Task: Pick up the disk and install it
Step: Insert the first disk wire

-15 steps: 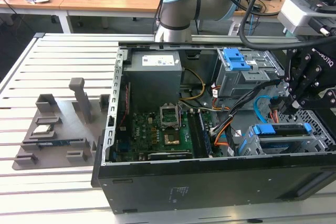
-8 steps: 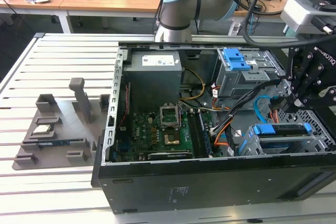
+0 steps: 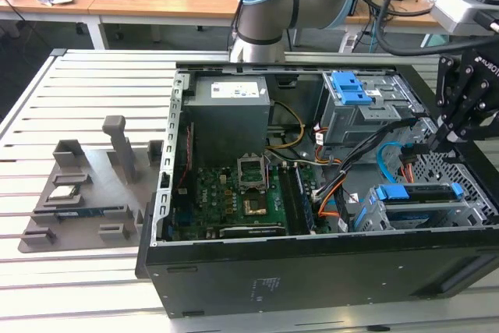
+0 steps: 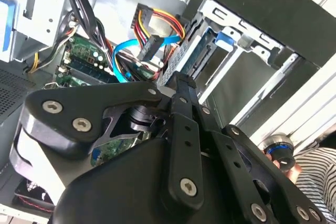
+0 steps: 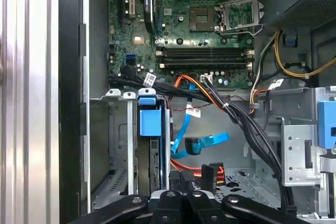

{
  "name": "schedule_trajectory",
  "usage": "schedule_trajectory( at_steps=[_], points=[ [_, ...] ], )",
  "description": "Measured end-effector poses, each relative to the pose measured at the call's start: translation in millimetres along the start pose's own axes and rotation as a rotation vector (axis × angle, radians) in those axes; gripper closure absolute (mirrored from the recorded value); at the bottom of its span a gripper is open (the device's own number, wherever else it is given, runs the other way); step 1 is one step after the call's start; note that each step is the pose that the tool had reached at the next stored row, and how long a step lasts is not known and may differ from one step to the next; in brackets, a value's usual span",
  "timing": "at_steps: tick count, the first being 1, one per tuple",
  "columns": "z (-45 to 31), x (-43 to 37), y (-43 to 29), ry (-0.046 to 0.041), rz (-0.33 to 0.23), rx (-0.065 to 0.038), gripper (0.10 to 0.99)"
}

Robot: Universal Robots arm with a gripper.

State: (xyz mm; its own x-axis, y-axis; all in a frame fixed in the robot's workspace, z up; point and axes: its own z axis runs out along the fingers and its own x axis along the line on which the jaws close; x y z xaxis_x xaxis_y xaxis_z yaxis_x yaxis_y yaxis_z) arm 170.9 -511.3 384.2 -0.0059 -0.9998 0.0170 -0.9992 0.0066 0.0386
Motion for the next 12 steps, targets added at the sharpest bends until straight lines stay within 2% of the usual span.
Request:
schedule_trajectory(
  at_steps=[4, 8, 12],
  points=[
    [3.7, -4.0, -4.1, 0.0029, 0.000, 0.000, 0.980],
    [5.5, -12.9, -6.1, 0.0030, 0.000, 0.000, 0.980],
    [14.7, -20.4, -6.6, 0.0035, 0.000, 0.000, 0.980]
  ],
)
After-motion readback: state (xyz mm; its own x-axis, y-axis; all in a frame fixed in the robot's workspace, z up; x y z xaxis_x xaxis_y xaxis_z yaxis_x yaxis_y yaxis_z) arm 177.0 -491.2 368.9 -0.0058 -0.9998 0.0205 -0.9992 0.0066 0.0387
